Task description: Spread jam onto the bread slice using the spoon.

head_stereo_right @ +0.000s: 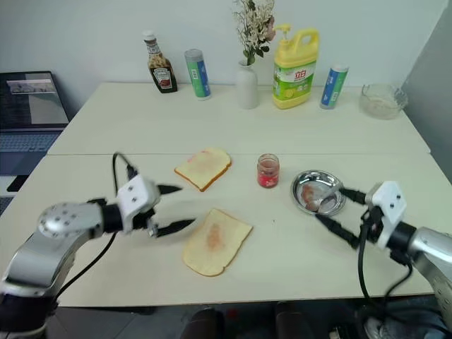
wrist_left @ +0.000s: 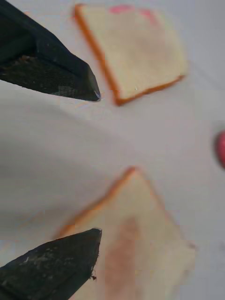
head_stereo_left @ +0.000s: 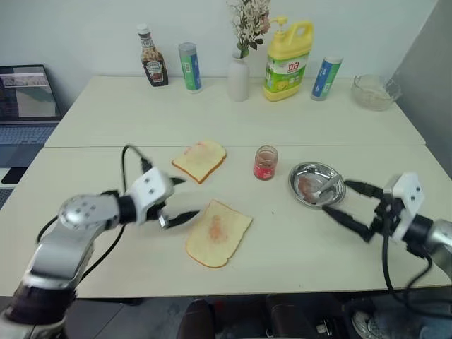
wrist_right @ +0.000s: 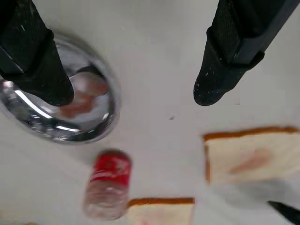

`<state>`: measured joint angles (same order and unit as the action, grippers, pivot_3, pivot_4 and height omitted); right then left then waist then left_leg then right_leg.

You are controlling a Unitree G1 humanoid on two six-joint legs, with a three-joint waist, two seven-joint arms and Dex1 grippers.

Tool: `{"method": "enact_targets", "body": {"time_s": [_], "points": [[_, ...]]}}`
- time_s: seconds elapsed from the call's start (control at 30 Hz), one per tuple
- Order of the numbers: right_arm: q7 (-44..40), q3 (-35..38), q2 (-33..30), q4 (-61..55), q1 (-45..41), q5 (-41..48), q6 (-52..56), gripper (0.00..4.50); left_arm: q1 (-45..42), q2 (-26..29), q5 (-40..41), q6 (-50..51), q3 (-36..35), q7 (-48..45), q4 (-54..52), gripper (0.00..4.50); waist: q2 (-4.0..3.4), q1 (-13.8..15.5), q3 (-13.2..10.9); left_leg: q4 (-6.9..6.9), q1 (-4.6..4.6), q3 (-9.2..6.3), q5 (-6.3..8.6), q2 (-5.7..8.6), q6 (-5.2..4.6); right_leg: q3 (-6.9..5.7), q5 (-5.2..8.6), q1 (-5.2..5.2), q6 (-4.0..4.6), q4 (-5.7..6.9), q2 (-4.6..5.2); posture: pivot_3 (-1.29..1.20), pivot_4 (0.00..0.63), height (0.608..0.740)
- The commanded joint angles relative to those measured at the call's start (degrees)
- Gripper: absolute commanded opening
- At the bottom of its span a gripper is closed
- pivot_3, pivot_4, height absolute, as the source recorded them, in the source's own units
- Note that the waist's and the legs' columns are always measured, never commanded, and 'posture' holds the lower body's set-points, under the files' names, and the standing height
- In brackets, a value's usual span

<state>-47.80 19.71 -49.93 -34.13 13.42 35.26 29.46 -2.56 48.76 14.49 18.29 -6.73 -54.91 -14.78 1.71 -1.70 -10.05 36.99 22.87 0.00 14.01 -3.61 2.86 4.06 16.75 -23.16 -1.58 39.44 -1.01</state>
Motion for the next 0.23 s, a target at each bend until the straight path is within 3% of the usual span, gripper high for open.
{"method": "enact_targets", "body": {"time_s": [0.03, 0.23], "points": [[-2.3, 2.39, 0.04, -2.82, 3.23, -1.65, -3.33, 4.48, 1.27, 0.24, 0.28, -4.41, -3.52, 0.08, -0.56, 4.5, 0.09, 0.41, 0.0, 0.03, 0.03, -0.02, -0.01, 0.01, 0.0, -0.02, 0.0, 0.01, 0.0, -0.01, 0.01, 0.0, 0.15, 0.74], [-1.64, 1.36, 2.65, -1.6, 4.96, -4.03, -5.96, 4.48, 4.62, -0.47, 0.8, -7.56, -4.25, -0.4, 0.71, 4.5, 0.15, 0.14, 0.04, 0.17, -0.04, 0.16, -0.01, 0.07, 0.01, 0.12, -0.06, 0.09, -0.11, -0.05, 0.09, 0.0, 0.15, 0.74]]}}
